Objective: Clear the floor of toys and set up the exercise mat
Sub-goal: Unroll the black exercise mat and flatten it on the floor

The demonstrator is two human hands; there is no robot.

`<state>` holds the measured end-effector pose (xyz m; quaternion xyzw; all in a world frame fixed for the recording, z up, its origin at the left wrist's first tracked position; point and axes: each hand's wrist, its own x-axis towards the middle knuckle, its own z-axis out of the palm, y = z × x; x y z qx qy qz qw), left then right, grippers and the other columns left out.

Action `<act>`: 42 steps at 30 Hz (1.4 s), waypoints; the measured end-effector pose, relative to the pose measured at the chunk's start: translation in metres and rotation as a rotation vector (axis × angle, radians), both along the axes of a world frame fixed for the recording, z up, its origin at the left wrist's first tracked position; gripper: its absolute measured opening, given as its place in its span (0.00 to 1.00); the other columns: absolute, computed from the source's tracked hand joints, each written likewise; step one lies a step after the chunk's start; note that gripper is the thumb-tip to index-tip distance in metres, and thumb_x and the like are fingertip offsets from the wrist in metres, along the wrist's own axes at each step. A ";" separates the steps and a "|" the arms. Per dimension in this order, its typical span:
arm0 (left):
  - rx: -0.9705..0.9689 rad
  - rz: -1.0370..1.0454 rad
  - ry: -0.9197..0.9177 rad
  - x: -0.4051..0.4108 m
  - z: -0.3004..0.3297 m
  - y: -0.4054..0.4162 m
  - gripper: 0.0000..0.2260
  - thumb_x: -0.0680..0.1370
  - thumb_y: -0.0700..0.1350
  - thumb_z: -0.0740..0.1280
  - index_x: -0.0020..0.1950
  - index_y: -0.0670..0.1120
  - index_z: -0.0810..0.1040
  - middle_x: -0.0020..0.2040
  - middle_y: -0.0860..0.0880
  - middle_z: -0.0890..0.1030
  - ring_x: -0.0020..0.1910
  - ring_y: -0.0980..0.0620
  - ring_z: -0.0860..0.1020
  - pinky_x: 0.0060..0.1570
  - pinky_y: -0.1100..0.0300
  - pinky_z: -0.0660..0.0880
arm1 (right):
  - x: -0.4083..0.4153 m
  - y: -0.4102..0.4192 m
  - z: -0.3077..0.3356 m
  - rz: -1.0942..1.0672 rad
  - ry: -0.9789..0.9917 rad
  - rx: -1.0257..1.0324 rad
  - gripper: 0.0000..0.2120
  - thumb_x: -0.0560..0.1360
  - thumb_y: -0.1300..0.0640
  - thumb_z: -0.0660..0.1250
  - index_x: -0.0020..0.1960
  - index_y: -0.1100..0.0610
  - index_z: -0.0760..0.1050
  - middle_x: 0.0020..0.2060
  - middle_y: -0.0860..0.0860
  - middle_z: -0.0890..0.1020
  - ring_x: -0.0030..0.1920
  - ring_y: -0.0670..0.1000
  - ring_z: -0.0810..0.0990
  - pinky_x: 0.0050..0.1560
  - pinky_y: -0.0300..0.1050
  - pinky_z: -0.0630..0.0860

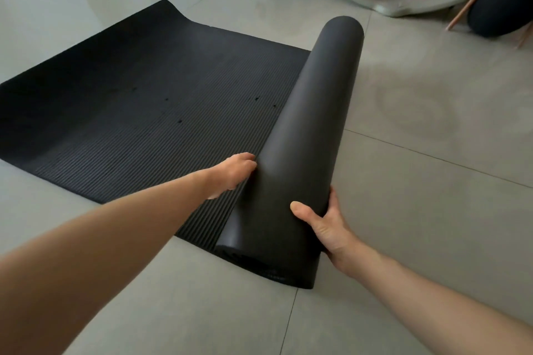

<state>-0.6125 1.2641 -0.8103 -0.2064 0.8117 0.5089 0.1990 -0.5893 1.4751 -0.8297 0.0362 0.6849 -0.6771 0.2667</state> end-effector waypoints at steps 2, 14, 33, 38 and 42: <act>0.084 0.097 -0.005 -0.007 0.002 0.019 0.14 0.79 0.42 0.54 0.62 0.50 0.71 0.54 0.47 0.74 0.47 0.51 0.73 0.44 0.59 0.72 | -0.002 0.010 0.005 0.059 -0.054 0.024 0.42 0.60 0.51 0.79 0.67 0.44 0.60 0.59 0.46 0.76 0.56 0.49 0.77 0.53 0.47 0.77; 0.207 -0.061 0.302 -0.010 0.021 0.115 0.10 0.80 0.44 0.55 0.52 0.53 0.75 0.56 0.48 0.76 0.54 0.52 0.73 0.52 0.60 0.69 | -0.022 0.105 0.038 0.013 0.245 0.434 0.39 0.71 0.47 0.70 0.75 0.48 0.52 0.74 0.49 0.58 0.72 0.48 0.59 0.67 0.44 0.59; 0.273 -0.110 0.234 -0.023 0.017 0.252 0.18 0.81 0.46 0.54 0.70 0.44 0.66 0.69 0.47 0.69 0.66 0.50 0.68 0.65 0.55 0.64 | -0.010 0.231 0.026 -0.185 0.112 0.664 0.56 0.62 0.41 0.76 0.76 0.47 0.40 0.76 0.48 0.50 0.74 0.51 0.54 0.71 0.48 0.55; 0.259 -0.213 0.111 -0.023 0.005 0.277 0.18 0.82 0.50 0.52 0.70 0.45 0.67 0.68 0.49 0.70 0.64 0.53 0.67 0.59 0.61 0.61 | -0.010 0.282 0.026 -0.228 0.059 0.731 0.53 0.65 0.44 0.74 0.76 0.46 0.41 0.76 0.47 0.49 0.74 0.52 0.53 0.70 0.49 0.56; 0.288 -0.310 0.115 -0.021 0.011 0.312 0.20 0.82 0.50 0.51 0.73 0.47 0.62 0.71 0.48 0.68 0.67 0.50 0.67 0.61 0.60 0.62 | -0.007 0.311 0.026 -0.282 0.061 0.843 0.47 0.69 0.48 0.73 0.75 0.46 0.44 0.76 0.48 0.51 0.74 0.55 0.56 0.69 0.54 0.61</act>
